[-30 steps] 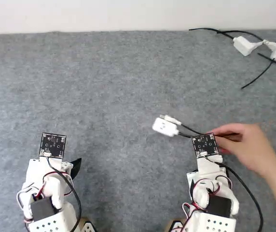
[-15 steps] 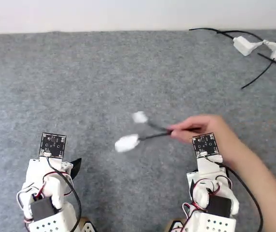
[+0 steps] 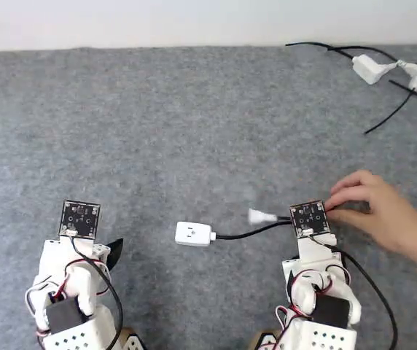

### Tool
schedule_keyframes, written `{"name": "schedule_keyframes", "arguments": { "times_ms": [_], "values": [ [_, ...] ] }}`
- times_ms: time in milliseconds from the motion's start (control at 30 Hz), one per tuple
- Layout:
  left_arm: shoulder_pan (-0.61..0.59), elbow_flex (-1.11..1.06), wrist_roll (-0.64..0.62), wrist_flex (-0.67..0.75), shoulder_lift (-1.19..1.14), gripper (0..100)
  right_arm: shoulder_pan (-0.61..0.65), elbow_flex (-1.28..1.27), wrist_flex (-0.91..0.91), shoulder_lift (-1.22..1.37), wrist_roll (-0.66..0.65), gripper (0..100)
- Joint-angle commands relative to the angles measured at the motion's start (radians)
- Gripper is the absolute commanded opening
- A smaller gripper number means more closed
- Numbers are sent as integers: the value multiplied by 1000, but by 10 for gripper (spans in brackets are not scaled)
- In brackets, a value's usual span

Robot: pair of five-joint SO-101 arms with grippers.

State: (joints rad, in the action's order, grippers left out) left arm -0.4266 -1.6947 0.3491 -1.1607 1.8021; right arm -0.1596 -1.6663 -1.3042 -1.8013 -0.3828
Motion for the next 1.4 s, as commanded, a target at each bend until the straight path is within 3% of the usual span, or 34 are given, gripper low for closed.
{"name": "schedule_keyframes", "arguments": {
  "times_ms": [0, 1367],
  "values": [
    [6, 12, 8, 26, 18, 372, 8, -17, -7, -12, -12, 243],
    [6, 12, 8, 40, 15, 372, 8, -17, -7, -12, -12, 243]
  ]
}}
